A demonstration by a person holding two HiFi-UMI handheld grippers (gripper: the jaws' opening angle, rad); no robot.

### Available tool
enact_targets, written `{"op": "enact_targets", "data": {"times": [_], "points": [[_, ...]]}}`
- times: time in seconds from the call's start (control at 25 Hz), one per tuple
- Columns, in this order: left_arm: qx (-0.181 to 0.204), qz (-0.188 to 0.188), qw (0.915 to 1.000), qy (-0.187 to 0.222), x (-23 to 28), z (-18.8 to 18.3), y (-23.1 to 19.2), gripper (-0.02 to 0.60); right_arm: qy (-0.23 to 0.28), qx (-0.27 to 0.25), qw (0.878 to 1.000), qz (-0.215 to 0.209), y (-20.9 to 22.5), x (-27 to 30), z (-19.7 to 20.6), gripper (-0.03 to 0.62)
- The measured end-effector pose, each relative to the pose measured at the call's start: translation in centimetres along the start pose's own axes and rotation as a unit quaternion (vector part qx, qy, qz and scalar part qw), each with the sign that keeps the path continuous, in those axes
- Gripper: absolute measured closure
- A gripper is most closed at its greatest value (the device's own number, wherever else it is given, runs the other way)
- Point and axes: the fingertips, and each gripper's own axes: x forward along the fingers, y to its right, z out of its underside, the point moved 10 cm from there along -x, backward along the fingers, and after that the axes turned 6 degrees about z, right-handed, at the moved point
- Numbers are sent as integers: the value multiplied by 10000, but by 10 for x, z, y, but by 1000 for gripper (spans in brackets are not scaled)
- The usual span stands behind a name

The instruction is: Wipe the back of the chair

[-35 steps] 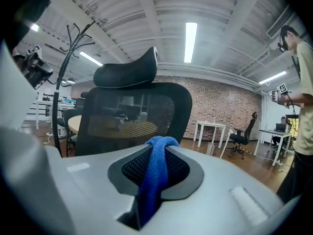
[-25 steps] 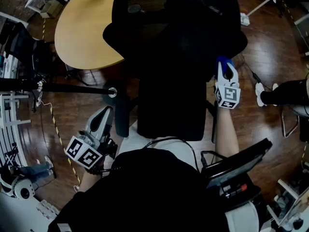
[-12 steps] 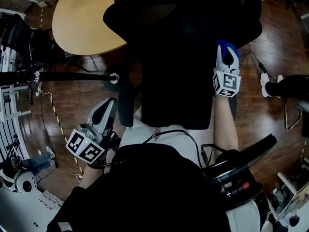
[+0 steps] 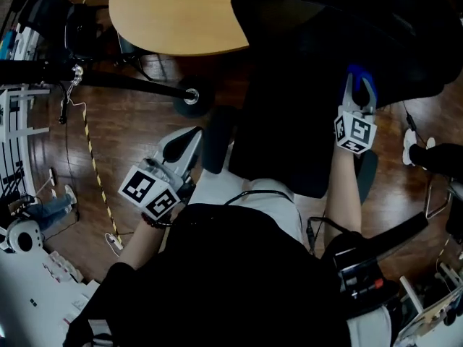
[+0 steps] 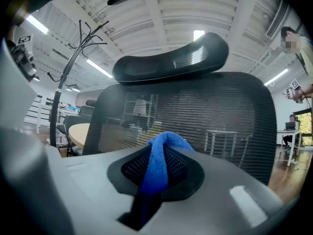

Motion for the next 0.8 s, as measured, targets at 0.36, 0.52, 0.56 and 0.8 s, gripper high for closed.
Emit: {"op": "enact_targets", "data": {"times": [0.36, 0.52, 0.56, 0.8], "points": [[1212, 1135, 9831, -766, 93, 51, -58, 575, -186, -388, 9972, -603, -107, 32, -1, 546], [1283, 1777, 9701, -1047, 123, 72, -67, 575, -98, -434, 9970, -626, -142, 48, -23, 546], [1251, 1960, 9659, -1137, 128, 79, -69, 575, -72, -458, 9969, -640, -150, 51, -24, 546], [949, 2833, 9416, -1550, 133, 112, -66, 575, 520, -297, 9958, -688, -200, 63, -31, 546]]}}
